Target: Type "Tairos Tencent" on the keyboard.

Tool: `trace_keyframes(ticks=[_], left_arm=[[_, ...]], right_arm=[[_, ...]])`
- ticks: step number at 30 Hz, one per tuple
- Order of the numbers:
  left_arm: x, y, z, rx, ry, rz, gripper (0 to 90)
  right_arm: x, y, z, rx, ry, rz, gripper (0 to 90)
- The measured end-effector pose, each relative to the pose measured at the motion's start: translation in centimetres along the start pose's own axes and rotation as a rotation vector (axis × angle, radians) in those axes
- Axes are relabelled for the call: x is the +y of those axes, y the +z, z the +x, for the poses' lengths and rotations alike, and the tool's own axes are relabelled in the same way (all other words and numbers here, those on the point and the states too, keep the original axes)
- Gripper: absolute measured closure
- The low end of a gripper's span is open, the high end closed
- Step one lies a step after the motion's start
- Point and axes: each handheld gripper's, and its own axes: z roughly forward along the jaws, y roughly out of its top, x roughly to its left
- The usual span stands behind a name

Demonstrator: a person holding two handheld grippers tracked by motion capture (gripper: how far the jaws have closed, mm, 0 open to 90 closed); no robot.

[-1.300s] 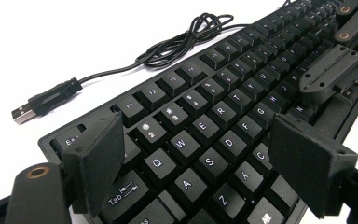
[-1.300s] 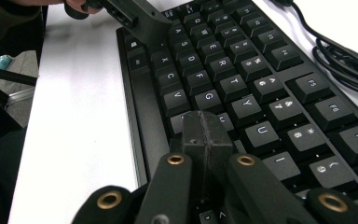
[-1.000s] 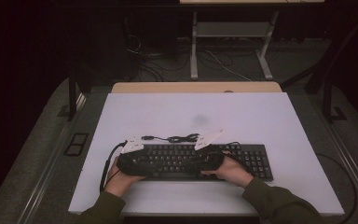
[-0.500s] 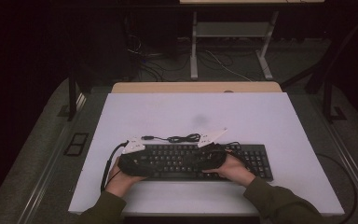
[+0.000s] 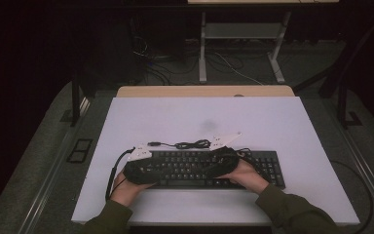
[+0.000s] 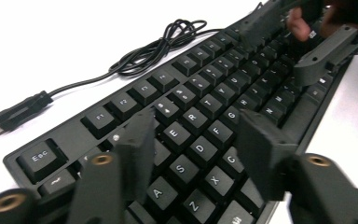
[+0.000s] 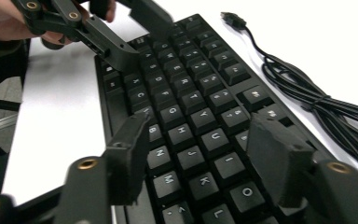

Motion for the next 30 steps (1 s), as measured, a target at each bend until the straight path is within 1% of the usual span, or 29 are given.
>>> trace_keyframes(ticks=[3, 7, 13, 17, 20, 30], left_arm=[[0.1, 0.0, -0.1, -0.014, 0.001, 0.004, 56.5], [0.2, 0.1, -0.3, -0.041, 0.007, 0.016, 70.4], [0.3, 0.3, -0.6, -0.080, 0.012, 0.026, 88.1], [0.2, 0.5, -0.8, -0.101, 0.018, 0.043, 88.9], [0.2, 0.8, -1.0, -0.109, 0.024, 0.055, 88.9], [-0.1, 1.7, -1.2, -0.109, 0.041, 0.094, 88.8]], right_arm=[[0.0, -0.1, -0.1, -0.020, 0.004, -0.001, 33.6], [-0.1, -0.3, -0.4, -0.041, 0.011, -0.008, 30.7], [-0.2, -0.6, -0.9, -0.069, 0.023, -0.021, 28.5], [-0.2, -0.8, -1.2, -0.082, 0.030, -0.028, 27.3], [-0.2, -0.9, -1.3, -0.090, 0.037, -0.030, 26.9], [-0.3, -1.0, -1.5, -0.103, 0.037, -0.034, 26.1]])
